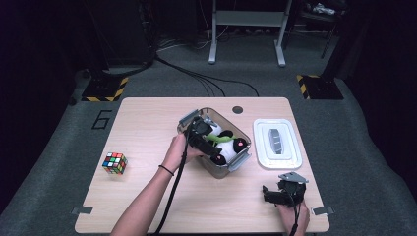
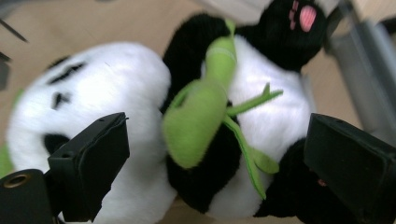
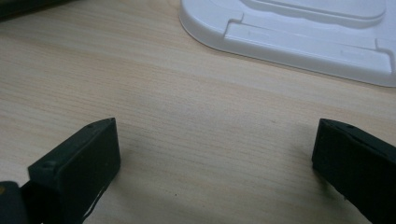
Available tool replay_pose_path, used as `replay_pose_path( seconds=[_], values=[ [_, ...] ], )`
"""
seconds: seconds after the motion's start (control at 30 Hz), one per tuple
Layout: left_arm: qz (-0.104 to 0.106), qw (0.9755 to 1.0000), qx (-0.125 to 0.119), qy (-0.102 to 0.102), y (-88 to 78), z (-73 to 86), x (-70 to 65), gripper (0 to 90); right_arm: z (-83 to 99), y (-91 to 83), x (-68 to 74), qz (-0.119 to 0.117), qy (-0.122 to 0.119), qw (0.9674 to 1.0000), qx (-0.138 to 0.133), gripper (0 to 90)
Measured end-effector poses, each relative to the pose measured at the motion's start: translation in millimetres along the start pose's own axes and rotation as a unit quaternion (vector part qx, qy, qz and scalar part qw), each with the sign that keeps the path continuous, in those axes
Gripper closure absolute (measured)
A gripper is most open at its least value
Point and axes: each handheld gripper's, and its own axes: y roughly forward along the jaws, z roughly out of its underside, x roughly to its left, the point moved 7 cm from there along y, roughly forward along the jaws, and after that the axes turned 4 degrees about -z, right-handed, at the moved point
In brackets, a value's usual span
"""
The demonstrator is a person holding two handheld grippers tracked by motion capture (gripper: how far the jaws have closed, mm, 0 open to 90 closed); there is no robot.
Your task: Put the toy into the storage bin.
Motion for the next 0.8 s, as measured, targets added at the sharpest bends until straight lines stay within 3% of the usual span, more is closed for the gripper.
replay_pose_path(
  seconds=[0.1, 0.17, 0.27, 0.4, 0.6, 0.8],
  values=[
    [-0.01, 0.9995, -0.022, -0.018, -9.1, -5.8, 9.8, 10.1, 0.0, 0.0, 0.0, 0.0, 0.0, 1.0, 0.0, 0.1],
    [-0.022, 0.9992, -0.023, -0.024, -10.2, -7.5, 18.5, 11.6, 0.0, 0.0, 0.1, 0.0, 0.0, 1.0, 0.0, 0.1],
    [-0.024, 0.9992, -0.009, -0.032, -1.6, -5.6, 28.0, 16.0, -0.1, 0.0, 0.1, 0.0, 0.0, 1.0, 0.0, 0.1],
    [-0.008, 0.9989, 0.008, -0.045, 9.8, -1.1, 32.7, 22.0, 0.0, 0.0, 0.0, 0.0, 0.0, 1.0, 0.0, 0.1],
    [-0.021, 0.9982, 0.037, -0.042, 17.5, 3.1, 36.4, 29.5, 0.0, 0.0, 0.0, 0.0, 0.0, 1.0, 0.0, 0.1],
    [-0.033, 0.9981, 0.035, -0.039, 16.8, 1.9, 37.4, 28.4, -0.1, 0.0, 0.1, 0.0, 0.0, 1.0, 0.0, 0.1]
  ],
)
